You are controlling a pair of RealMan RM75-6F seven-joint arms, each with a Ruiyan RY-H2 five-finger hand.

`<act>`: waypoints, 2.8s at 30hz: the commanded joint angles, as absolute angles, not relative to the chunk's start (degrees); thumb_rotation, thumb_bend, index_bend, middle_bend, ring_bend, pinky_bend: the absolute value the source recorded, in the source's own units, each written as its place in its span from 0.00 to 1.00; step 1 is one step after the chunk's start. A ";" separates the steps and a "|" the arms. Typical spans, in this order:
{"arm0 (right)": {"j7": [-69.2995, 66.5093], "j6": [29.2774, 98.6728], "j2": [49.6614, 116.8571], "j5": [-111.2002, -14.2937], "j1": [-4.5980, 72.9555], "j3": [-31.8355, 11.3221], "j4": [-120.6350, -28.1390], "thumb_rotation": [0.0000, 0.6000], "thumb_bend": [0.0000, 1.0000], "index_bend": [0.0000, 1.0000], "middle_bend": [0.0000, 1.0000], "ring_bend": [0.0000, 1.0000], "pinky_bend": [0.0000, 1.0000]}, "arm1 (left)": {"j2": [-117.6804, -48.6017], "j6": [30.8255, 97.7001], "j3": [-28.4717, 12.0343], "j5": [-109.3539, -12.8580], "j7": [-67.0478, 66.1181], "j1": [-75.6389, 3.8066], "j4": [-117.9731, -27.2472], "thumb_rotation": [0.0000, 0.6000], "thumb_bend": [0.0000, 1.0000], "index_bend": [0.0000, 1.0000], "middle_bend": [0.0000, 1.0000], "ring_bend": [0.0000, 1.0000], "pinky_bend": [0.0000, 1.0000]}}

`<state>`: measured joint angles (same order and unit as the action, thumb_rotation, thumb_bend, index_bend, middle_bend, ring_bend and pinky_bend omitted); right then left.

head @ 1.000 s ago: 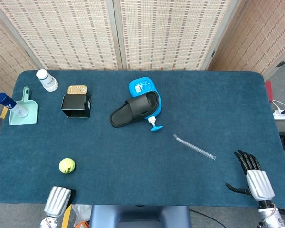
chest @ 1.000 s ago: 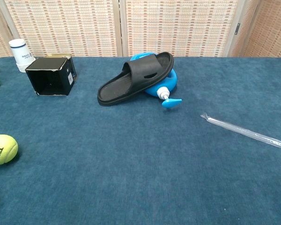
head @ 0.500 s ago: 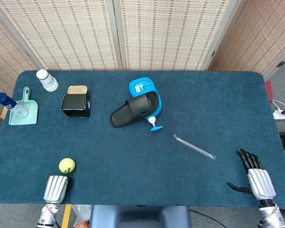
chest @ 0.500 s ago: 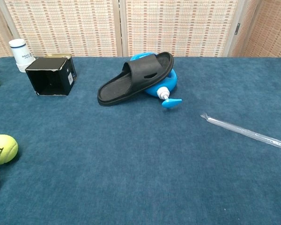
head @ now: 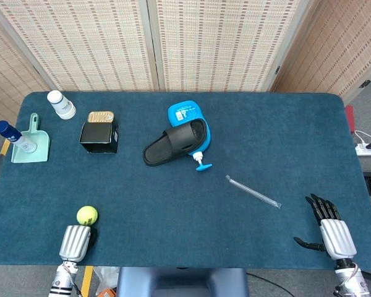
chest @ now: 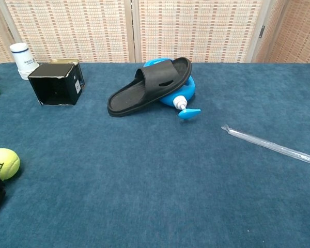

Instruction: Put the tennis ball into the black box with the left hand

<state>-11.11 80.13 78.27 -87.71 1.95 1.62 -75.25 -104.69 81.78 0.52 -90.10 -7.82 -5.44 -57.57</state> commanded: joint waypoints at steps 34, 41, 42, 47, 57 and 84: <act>-5.98 78.97 79.22 -85.70 2.13 0.87 -76.55 1.00 0.00 0.00 0.00 0.00 0.00 | -109.32 65.95 -6.65 -89.31 15.73 -30.87 -27.88 0.22 0.42 0.55 0.38 0.25 0.28; -6.45 79.72 78.90 -86.78 1.94 1.41 -76.77 1.00 0.00 0.00 0.00 0.00 0.00 | -106.33 56.55 -6.40 -87.43 19.29 -35.00 -29.48 0.13 0.30 0.23 0.06 0.00 0.00; -6.71 80.14 78.95 -86.97 1.83 1.39 -76.60 1.00 0.00 0.00 0.00 0.00 0.00 | -106.34 55.45 -6.23 -87.08 19.57 -35.17 -29.24 0.13 0.28 0.21 0.06 0.00 0.00; -7.32 80.53 79.16 -87.34 1.71 1.50 -75.91 1.00 0.00 0.00 0.00 0.00 0.00 | -107.92 59.14 -6.44 -86.59 21.32 -34.64 -26.59 0.01 0.26 0.20 0.04 0.00 0.00; -8.89 82.44 79.29 -89.33 1.45 2.02 -74.85 1.00 0.00 0.00 0.00 0.00 0.00 | -108.72 61.35 -5.05 -86.98 23.83 -34.79 -24.38 0.00 0.26 0.20 0.05 0.00 0.00; -11.90 82.62 79.14 -90.57 1.69 2.60 -73.29 1.00 0.00 0.00 0.00 0.00 0.00 | -77.22 92.54 7.19 -84.95 -1.84 -0.85 -82.76 0.54 0.26 0.20 0.12 0.00 0.00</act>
<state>-12.10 83.04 79.00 -90.57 1.51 2.51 -73.42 -81.23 86.21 2.63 -83.71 -0.73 -7.70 -80.66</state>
